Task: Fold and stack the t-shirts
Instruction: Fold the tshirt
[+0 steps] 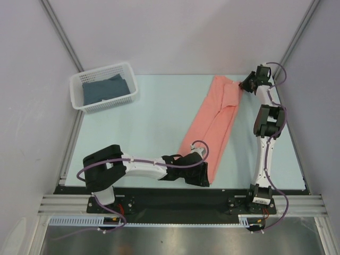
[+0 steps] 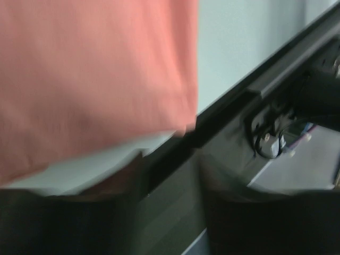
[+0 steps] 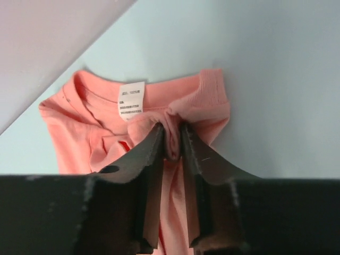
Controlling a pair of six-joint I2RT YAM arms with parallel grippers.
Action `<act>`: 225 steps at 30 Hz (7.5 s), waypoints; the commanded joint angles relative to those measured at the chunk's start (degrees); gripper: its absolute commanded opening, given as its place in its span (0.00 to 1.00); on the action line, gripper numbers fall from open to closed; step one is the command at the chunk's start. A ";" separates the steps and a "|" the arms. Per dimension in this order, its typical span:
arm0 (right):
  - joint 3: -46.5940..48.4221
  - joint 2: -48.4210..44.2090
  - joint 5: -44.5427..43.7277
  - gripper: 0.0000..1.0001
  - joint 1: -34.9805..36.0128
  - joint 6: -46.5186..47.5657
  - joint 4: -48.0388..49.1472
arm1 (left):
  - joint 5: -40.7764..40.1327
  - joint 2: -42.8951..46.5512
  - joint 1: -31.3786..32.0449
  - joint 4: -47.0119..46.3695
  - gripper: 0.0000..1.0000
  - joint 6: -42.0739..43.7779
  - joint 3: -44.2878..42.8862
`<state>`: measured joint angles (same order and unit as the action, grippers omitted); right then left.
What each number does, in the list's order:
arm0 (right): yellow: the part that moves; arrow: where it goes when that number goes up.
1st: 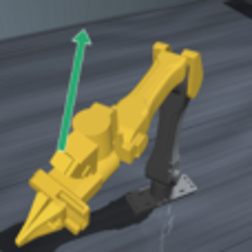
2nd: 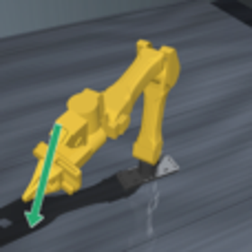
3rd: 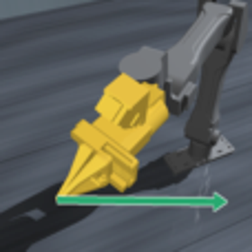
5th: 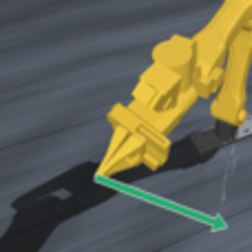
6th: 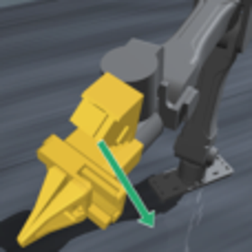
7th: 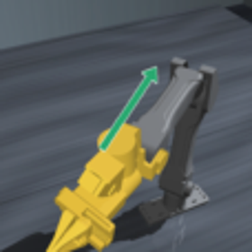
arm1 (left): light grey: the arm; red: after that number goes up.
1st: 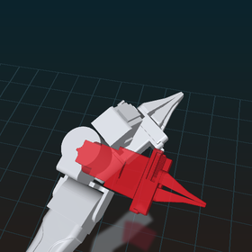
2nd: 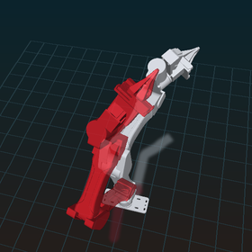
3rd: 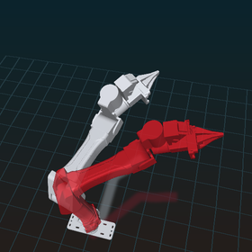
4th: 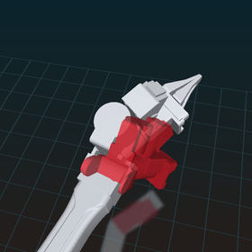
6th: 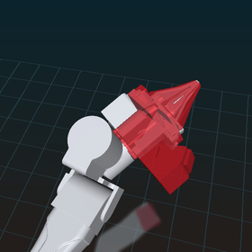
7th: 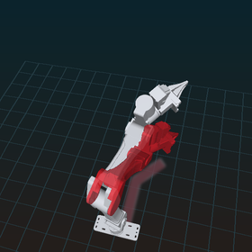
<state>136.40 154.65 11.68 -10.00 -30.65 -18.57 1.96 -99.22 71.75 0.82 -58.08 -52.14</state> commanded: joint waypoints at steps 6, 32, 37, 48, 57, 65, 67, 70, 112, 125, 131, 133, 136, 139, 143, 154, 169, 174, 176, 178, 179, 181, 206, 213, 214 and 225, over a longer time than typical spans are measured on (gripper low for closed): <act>5.98 0.13 0.62 0.41 -2.12 -0.46 -1.71 | 3.68 17.09 -2.04 17.17 0.78 15.35 -2.35; -5.43 -4.80 13.27 0.45 -5.03 5.69 -1.83 | 21.33 8.26 -41.42 16.24 0.61 34.35 1.34; -6.23 -4.01 13.10 0.43 -4.24 6.57 -0.51 | 26.69 1.41 -41.42 12.81 0.66 34.97 -0.94; -5.62 -0.67 14.77 0.42 -3.54 3.58 3.62 | 32.32 -2.99 -41.16 8.84 0.75 33.82 1.16; -3.33 1.88 14.60 0.31 -2.22 1.22 8.36 | 30.92 -5.28 -39.40 10.00 0.23 32.96 4.32; 2.37 7.24 14.68 0.00 -0.37 -6.94 15.47 | 25.73 0.25 -36.15 4.99 0.00 25.40 13.02; 6.15 9.43 14.77 0.00 0.33 -8.45 16.28 | 23.98 2.53 -34.67 3.58 0.00 24.08 15.21; 11.41 11.55 15.03 0.01 1.64 -9.68 16.63 | 20.91 5.08 -33.43 3.75 0.00 22.76 16.97; -102.29 -102.17 9.15 0.75 24.59 -7.57 -23.88 | 32.95 0.09 -31.93 9.98 0.54 25.04 -4.10; -111.52 -104.73 13.01 0.62 18.00 -10.30 -20.90 | 26.08 -3.17 -31.14 12.63 0.48 21.09 -4.38; -115.38 -104.20 14.16 0.63 17.91 -11.88 -18.00 | 27.93 -5.55 -30.00 10.17 0.50 19.51 -3.24; -116.09 -104.11 13.72 0.63 17.91 -11.97 -17.73 | 27.93 -5.55 -30.08 9.82 0.49 19.24 -2.88; -117.50 -103.94 13.19 0.62 17.73 -12.32 -15.98 | 28.01 -5.89 -30.00 9.47 0.47 19.06 -2.70; -118.12 -102.97 12.93 0.61 17.56 -12.50 -14.22 | 28.37 -6.16 -30.08 9.55 0.46 19.06 -2.88; -118.03 -101.92 12.66 0.61 17.73 -12.15 -12.99 | 28.63 -6.25 -30.09 9.29 0.43 19.06 -2.53; -118.03 -98.84 12.67 0.38 17.38 -11.10 -11.93 | 29.07 -7.39 -30.17 8.49 0.20 18.00 -0.68; -118.90 -107.62 11.25 0.00 18.96 -11.36 -21.07 | 28.28 -0.10 -30.09 4.46 0.00 13.79 8.89; -120.31 -110.26 11.78 0.00 19.84 -11.62 -21.94 | 28.19 1.57 -29.12 3.05 0.00 11.95 10.39; -120.58 -112.63 12.05 0.00 20.02 -11.97 -23.87 | 28.19 2.36 -28.59 1.83 0.00 10.89 11.18; -120.67 -115.61 13.36 0.00 20.37 -12.67 -24.76 | 28.63 3.67 -28.07 1.12 0.00 9.31 12.59; -120.67 -116.41 13.54 0.00 20.72 -12.85 -25.63 | 28.80 4.29 -27.80 1.11 0.00 8.87 12.85; -119.70 -118.25 13.63 0.00 21.07 -12.94 -26.43 | 28.46 6.31 -26.75 1.64 0.00 8.08 12.50; -63.38 -49.31 22.33 0.00 1.12 6.74 -16.05 | 36.80 -27.16 -43.44 3.68 0.00 0.36 -42.34; -51.77 -40.23 23.74 0.00 1.47 6.57 -17.38 | 38.82 -33.23 -44.67 1.64 0.00 -2.12 -48.92; -49.85 -39.61 23.48 0.00 1.47 6.57 -18.16 | 39.09 -33.67 -44.85 1.29 0.00 -2.47 -49.54; -41.13 -32.04 24.44 0.00 0.51 8.24 -21.77 | 41.11 -39.82 -46.34 2.17 0.01 -4.14 -57.37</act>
<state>91.98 121.08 34.59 -9.02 -23.68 -38.35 40.97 -137.88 26.37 3.86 -61.01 -106.41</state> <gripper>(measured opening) 0.028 0.009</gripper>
